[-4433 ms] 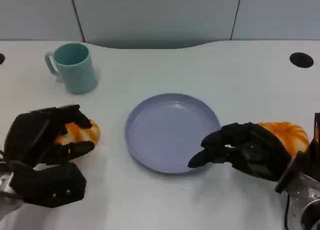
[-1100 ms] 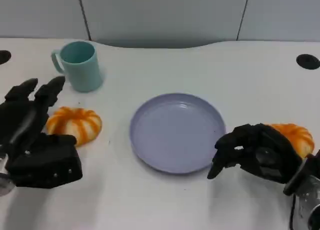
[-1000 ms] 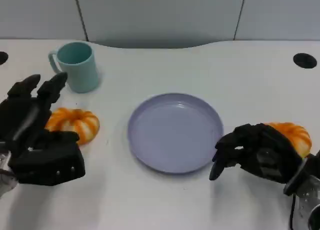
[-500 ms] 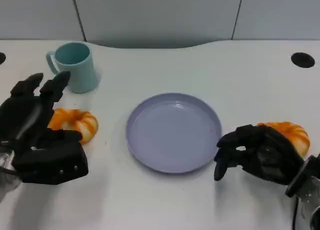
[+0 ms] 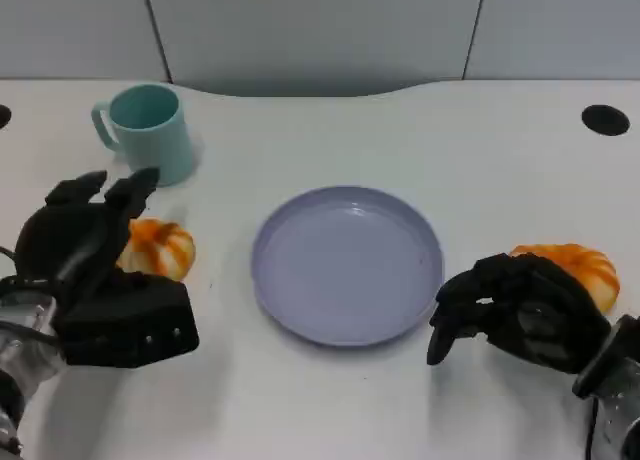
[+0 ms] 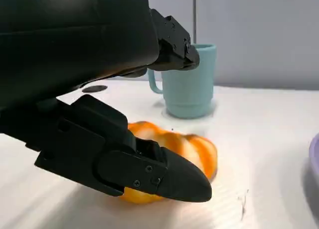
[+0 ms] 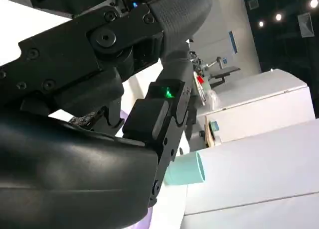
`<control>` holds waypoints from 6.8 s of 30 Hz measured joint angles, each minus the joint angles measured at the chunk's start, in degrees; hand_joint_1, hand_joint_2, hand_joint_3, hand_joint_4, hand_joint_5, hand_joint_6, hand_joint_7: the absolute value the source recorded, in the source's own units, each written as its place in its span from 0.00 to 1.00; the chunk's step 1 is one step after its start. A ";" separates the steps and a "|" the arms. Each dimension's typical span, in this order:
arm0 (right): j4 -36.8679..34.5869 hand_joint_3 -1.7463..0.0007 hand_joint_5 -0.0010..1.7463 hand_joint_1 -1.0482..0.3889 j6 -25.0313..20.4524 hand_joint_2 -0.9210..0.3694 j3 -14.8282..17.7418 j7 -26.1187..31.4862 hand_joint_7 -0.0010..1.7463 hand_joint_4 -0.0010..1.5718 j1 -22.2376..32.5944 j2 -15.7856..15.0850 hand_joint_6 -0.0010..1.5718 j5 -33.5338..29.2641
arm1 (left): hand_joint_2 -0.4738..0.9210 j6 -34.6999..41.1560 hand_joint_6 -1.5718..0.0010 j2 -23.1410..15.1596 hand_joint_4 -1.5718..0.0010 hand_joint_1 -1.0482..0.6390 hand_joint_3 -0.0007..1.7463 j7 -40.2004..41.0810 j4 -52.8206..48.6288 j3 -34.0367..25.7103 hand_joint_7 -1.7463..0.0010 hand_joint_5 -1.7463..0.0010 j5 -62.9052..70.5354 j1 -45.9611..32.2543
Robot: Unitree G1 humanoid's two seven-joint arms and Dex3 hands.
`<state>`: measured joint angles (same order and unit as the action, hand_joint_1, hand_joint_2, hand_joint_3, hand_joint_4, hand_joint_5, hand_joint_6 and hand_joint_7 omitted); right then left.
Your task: Grasp the bread from the table and place it into the plate.
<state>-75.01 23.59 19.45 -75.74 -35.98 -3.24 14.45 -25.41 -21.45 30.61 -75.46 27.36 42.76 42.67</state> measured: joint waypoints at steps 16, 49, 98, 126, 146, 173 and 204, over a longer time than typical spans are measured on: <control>0.71 1.00 0.53 0.39 -0.30 0.03 -0.09 -1.03 0.00 0.56 0.16 0.21 0.73 0.60 | 0.99 4.45 0.66 0.46 0.71 0.29 0.01 2.85 -1.41 6.71 0.97 0.77 5.06 0.60; 0.91 1.00 0.49 0.41 0.27 0.03 -0.20 0.87 0.00 0.55 0.60 0.84 0.74 0.63 | 0.98 -3.26 0.28 2.76 0.57 0.48 0.01 11.21 -1.70 -1.12 0.99 0.38 -2.40 0.53; 1.60 1.00 0.58 0.39 -0.52 0.02 -0.44 -0.46 0.01 0.55 0.43 1.03 0.74 0.60 | 1.00 14.04 0.96 6.53 0.98 0.01 0.14 -7.94 -2.80 -1.95 0.99 0.99 -4.94 3.58; 2.39 1.00 0.64 0.40 -5.03 0.04 -0.95 -0.22 0.00 0.52 2.06 1.34 0.73 2.01 | 0.99 11.77 0.30 9.28 0.46 0.52 0.01 -2.68 -2.94 -5.20 0.95 0.64 -7.41 0.27; 2.13 1.00 0.60 0.40 -1.86 0.03 -0.84 0.16 0.00 0.52 1.00 1.24 0.74 1.87 | 0.97 -1.85 0.27 9.18 0.47 0.51 0.00 0.82 -2.15 -10.73 0.99 0.50 -11.04 1.30; 1.06 1.00 0.64 0.39 -1.67 0.07 -0.29 1.36 0.00 0.56 -0.37 2.73 0.77 1.93 | 0.93 -16.89 0.53 23.19 0.55 0.38 0.00 -6.13 -0.52 -14.67 1.00 0.89 -17.80 4.53; 0.82 1.00 0.58 0.39 -2.43 0.04 1.29 4.28 0.00 0.55 -1.61 3.59 0.75 1.36 | 1.00 9.55 0.94 16.62 0.89 0.00 0.39 -88.29 10.21 -48.22 0.98 0.94 -65.49 -9.99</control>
<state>-74.19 21.17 20.74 -71.46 -37.59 0.35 15.81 -15.86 -4.83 -57.67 -65.26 -20.86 -22.72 32.68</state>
